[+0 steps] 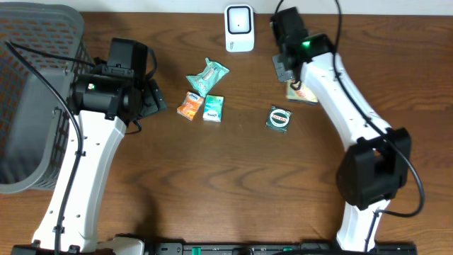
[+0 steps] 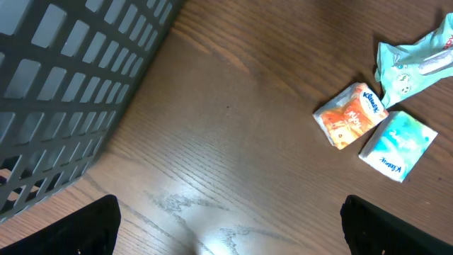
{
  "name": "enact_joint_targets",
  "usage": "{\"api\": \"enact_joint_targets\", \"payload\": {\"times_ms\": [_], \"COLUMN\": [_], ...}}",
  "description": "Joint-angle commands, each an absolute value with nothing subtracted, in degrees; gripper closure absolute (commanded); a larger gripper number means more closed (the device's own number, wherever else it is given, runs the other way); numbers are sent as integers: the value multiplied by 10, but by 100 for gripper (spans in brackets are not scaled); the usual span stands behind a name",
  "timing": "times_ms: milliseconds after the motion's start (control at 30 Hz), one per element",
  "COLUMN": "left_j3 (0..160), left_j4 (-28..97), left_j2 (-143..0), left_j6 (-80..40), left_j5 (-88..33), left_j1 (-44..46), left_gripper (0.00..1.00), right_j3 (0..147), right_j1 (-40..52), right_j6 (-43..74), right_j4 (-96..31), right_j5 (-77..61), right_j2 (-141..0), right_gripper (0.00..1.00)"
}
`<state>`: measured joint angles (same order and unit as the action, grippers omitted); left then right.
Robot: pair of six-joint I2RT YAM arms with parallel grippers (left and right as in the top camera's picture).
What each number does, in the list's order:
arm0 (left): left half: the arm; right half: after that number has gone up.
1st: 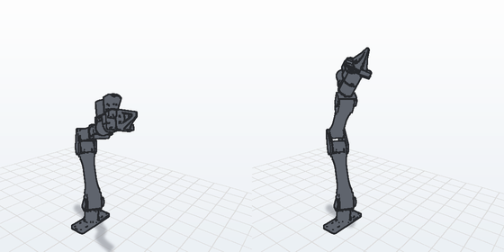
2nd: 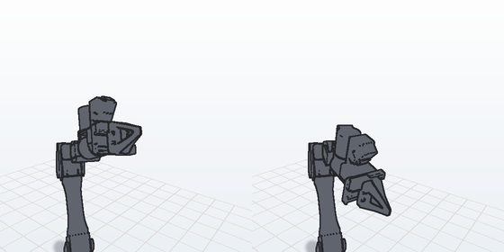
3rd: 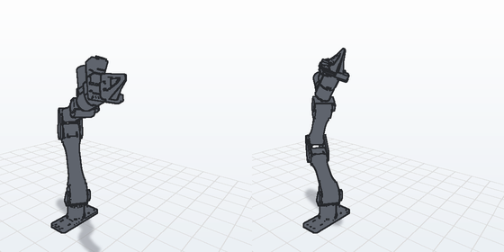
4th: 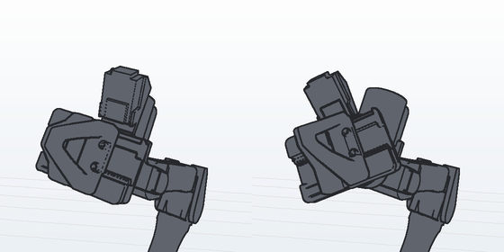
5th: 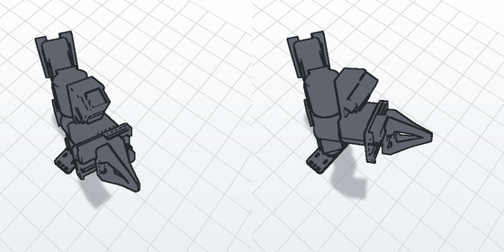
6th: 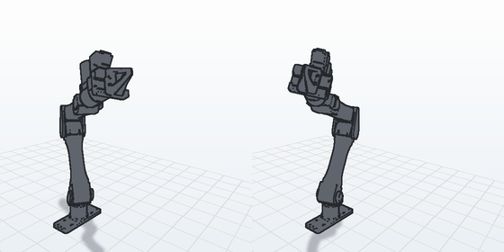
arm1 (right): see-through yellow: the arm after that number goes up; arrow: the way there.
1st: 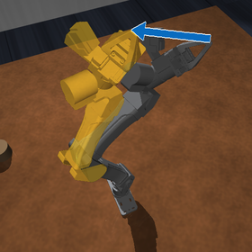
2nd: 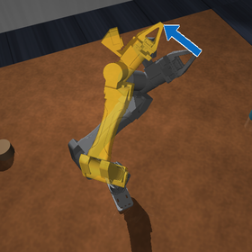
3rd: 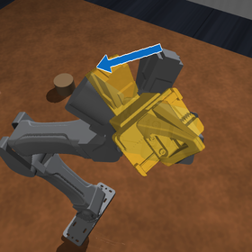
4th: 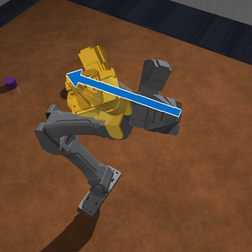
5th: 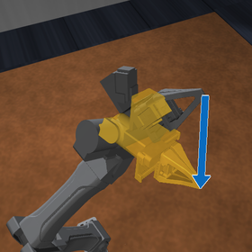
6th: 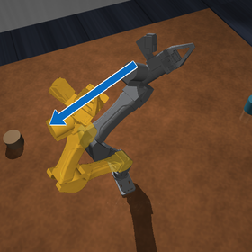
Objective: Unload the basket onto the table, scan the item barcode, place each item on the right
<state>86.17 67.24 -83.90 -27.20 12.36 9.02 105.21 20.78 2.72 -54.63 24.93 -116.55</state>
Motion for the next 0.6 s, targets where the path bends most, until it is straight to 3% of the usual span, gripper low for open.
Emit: {"api": "enact_joint_targets", "payload": {"times_ms": [0,200,433,567], "left_j3": [861,861,861,861], "left_j4": [674,675,674,675], "left_j2": [-842,-842,-842,-842], "left_j6": [-277,-277,-277,-277], "left_j5": [131,131,131,131], "left_j1": [88,88,88,88], "left_gripper": [2,2,2,2], "right_j3": [1052,1052,1052,1053], "right_j1": [210,208,245,269], "right_j6": [21,38,14,17], "right_j4": [-557,-607,-688,-691], "right_j5": [474,434,99,-13], "right_j2": [-1201,-1248,-1248,-1246], "right_gripper": [99,99,99,99]}}
